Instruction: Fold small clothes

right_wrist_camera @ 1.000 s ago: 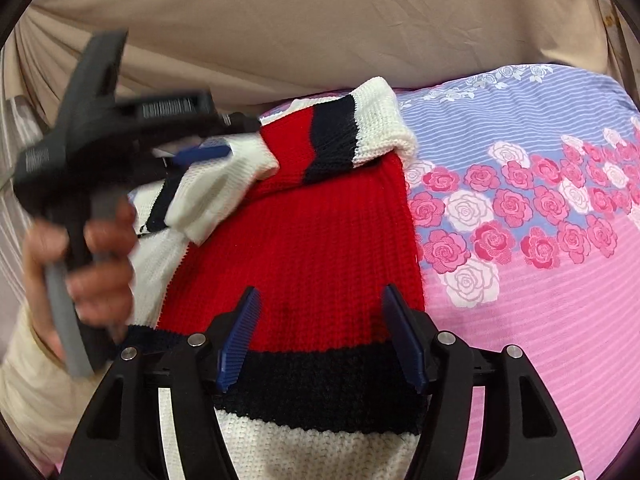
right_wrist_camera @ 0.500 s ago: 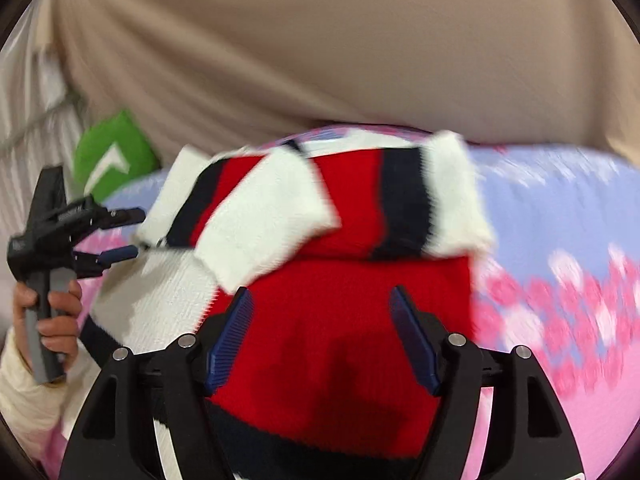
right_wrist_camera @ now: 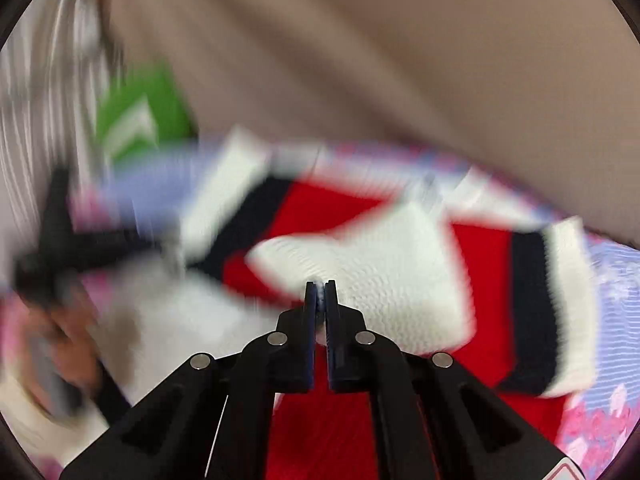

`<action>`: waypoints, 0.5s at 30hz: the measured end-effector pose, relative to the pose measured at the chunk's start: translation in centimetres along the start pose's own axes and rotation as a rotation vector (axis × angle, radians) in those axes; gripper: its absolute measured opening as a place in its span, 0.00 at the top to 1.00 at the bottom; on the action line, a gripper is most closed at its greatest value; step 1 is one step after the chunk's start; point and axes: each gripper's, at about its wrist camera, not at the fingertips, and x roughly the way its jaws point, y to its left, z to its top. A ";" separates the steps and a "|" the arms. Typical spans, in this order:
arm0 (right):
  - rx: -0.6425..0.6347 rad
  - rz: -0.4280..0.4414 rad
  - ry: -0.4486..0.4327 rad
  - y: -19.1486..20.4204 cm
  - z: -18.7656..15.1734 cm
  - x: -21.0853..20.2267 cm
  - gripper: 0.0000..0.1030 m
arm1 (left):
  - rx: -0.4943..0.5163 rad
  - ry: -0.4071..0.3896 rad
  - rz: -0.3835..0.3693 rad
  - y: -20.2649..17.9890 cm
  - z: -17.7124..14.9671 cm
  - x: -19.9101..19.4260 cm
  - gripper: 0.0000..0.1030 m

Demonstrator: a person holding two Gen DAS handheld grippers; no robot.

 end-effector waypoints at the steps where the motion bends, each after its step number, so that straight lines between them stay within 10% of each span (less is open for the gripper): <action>1: 0.072 -0.008 -0.033 -2.4 0.4 -1.2 0.97 | -0.013 -0.007 -0.010 0.7 -0.1 0.0 0.75; 6: 0.336 -0.232 0.135 -14.6 -3.3 1.0 0.96 | 0.039 -0.036 -0.010 1.2 -1.3 -0.2 0.76; 9: 0.379 -0.175 0.075 -15.6 -4.8 -0.8 0.94 | 0.097 -0.034 0.017 -0.4 -2.3 -0.8 0.69; 13: 0.373 -0.077 0.019 -14.8 -4.6 -2.0 0.38 | 0.142 -0.042 0.015 -2.1 -3.3 -1.3 0.40; 15: 0.359 -0.062 0.056 -14.4 -4.3 -0.8 0.34 | 0.152 -0.038 0.020 -2.5 -3.3 -1.2 0.30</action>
